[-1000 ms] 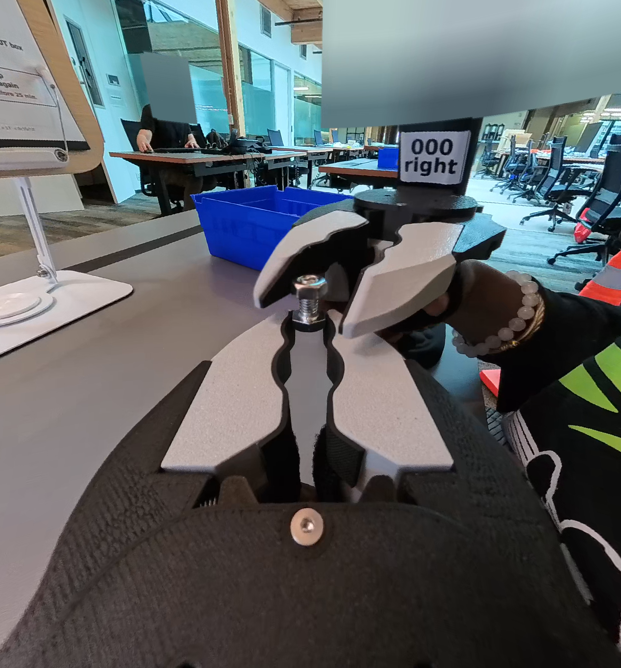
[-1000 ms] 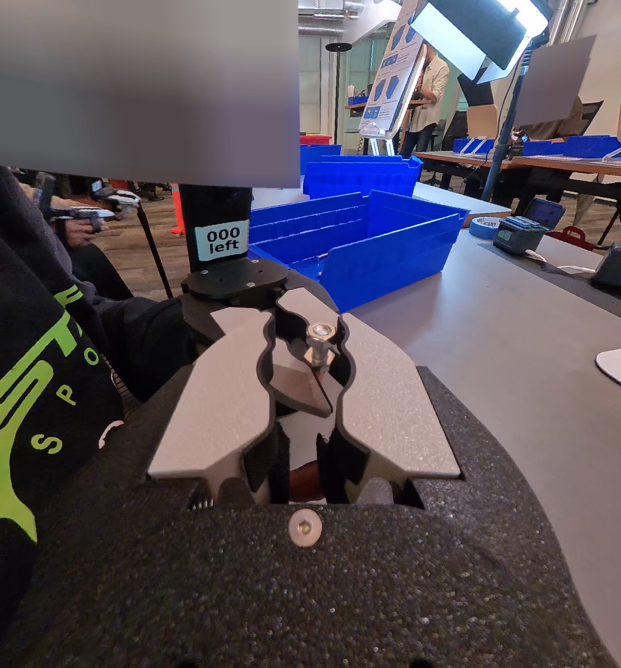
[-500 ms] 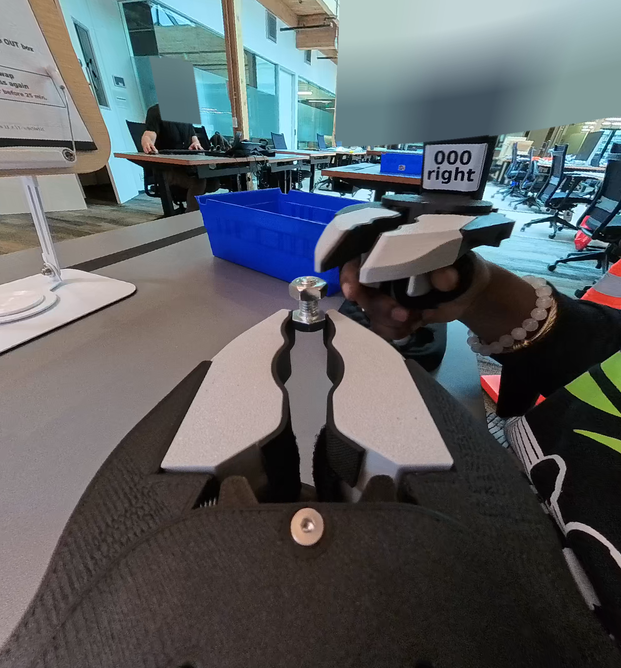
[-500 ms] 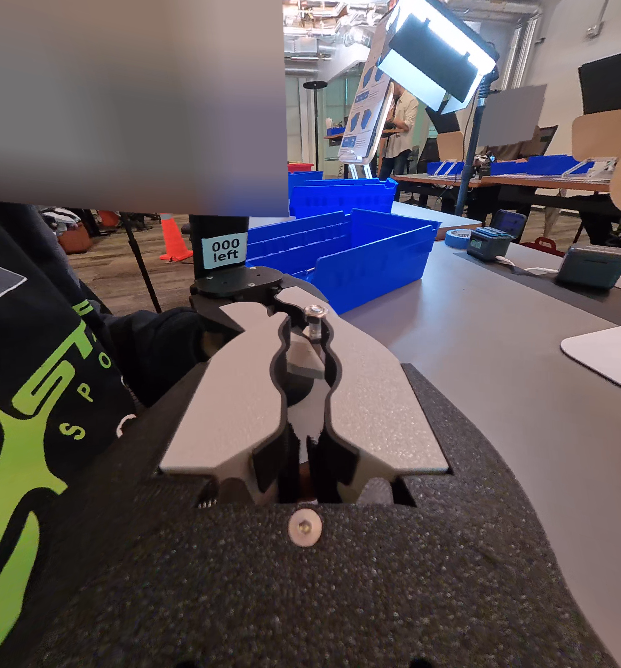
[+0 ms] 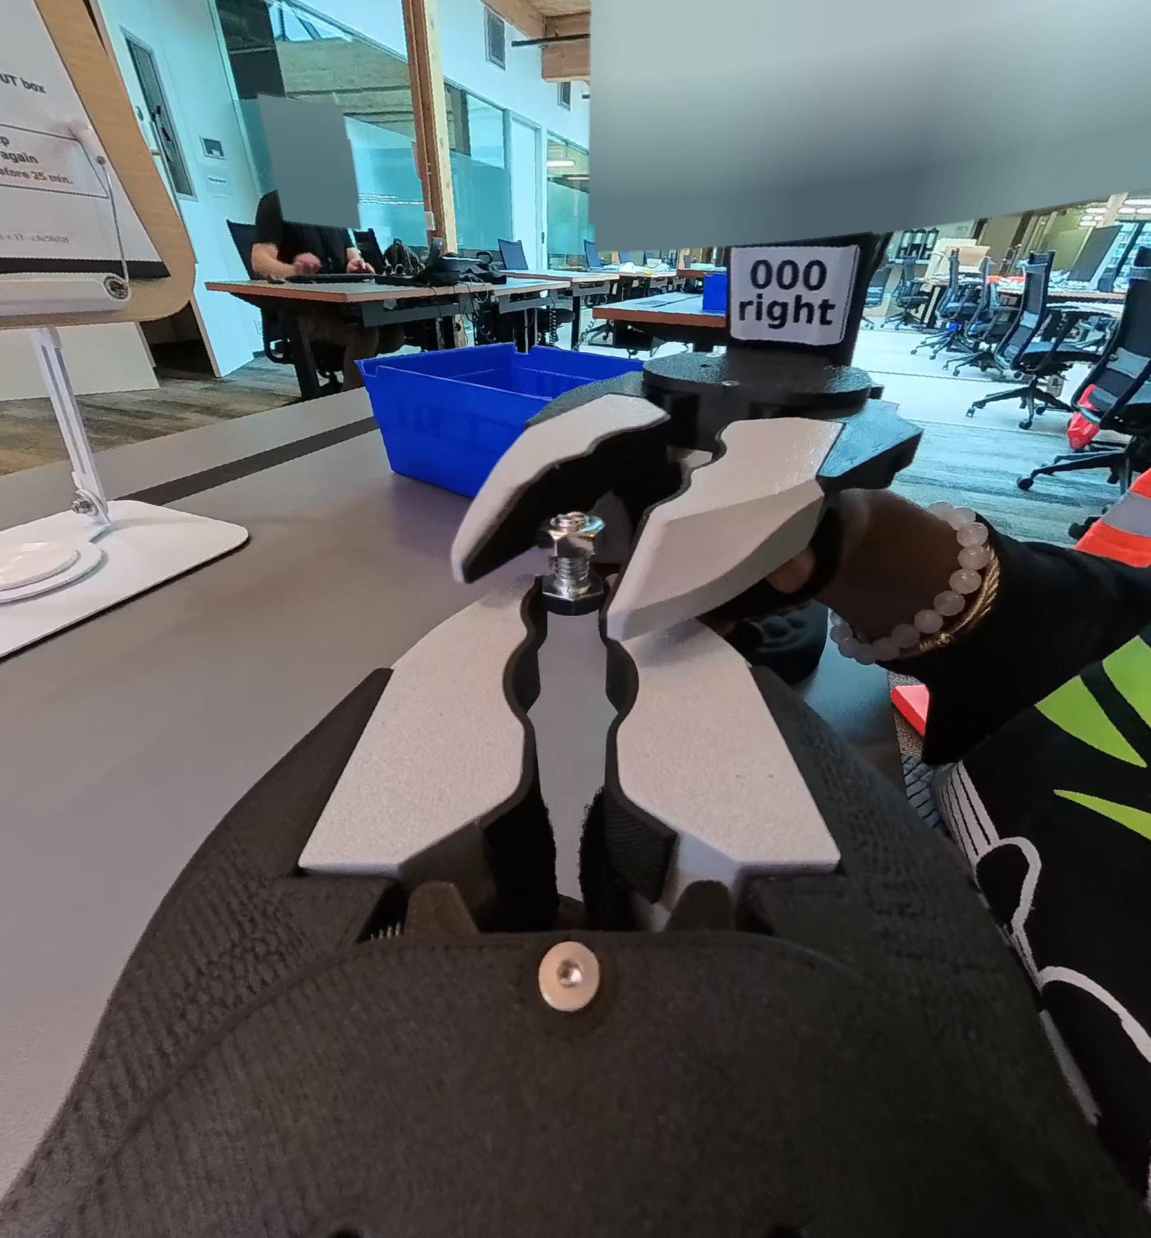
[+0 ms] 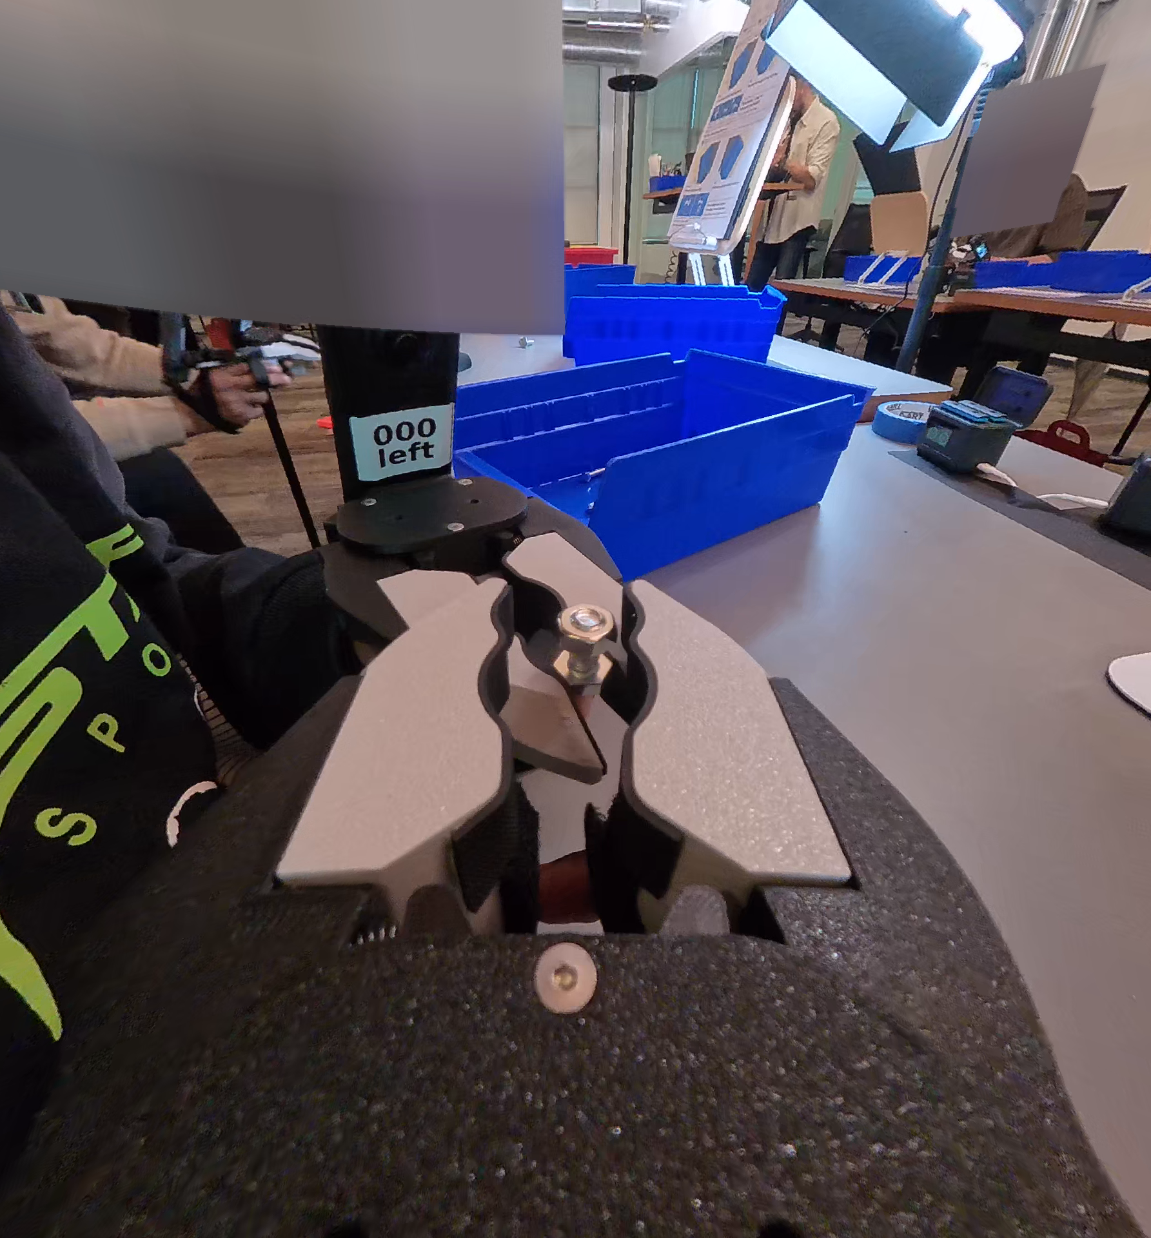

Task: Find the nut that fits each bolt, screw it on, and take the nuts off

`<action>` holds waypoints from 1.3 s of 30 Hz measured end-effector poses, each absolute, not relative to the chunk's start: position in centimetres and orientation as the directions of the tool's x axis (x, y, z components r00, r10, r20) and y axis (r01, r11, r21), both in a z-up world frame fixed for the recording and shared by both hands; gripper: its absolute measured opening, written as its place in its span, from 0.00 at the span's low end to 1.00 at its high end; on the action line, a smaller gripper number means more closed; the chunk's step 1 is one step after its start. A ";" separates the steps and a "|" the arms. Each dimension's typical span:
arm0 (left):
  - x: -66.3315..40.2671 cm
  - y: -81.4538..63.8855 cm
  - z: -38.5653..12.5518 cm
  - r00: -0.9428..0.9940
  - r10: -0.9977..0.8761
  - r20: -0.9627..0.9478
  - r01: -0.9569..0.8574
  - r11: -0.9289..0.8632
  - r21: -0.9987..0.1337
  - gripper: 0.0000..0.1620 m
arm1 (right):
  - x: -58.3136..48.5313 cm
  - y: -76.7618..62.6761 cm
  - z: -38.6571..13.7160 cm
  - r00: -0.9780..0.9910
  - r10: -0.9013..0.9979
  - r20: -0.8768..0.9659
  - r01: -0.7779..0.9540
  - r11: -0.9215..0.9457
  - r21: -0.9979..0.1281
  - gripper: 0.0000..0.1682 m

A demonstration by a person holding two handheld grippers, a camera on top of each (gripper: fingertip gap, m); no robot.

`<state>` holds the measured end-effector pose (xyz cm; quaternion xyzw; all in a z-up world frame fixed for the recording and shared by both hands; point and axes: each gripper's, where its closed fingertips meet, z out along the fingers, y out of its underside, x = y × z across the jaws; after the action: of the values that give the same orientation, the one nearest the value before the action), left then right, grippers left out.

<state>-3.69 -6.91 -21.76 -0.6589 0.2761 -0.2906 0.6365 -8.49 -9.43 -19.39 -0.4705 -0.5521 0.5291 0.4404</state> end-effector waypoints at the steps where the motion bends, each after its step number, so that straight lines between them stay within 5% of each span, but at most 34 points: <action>1: -3.8 -6.8 -21.8 0.680 -0.732 0.035 0.009 -0.039 -0.999 0.09 | -8.4 -9.4 -19.4 -0.167 0.986 -0.013 0.051 -0.004 -0.999 0.17; 14: -4.2 -6.8 -21.7 0.684 -0.728 0.056 0.028 -0.050 -0.998 0.09 | -5.1 -9.4 -18.9 -0.137 0.990 -0.043 0.012 -0.042 -0.999 0.08; 24: -4.1 -6.8 -21.8 0.677 -0.734 0.044 0.014 -0.047 -0.999 0.09 | -7.3 -8.7 -19.0 -0.137 0.990 -0.037 0.016 -0.035 -0.999 0.17; 39: -4.4 -6.1 -21.7 0.682 -0.729 0.056 0.028 -0.050 -0.998 0.09 | -7.3 -9.0 -19.5 -0.128 0.991 -0.030 0.055 -0.023 -0.998 0.16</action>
<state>-4.43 -6.06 -21.67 -0.6608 0.2651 -0.2976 0.6360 -7.33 -8.99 -19.54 -0.4865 -0.5378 0.5241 0.4466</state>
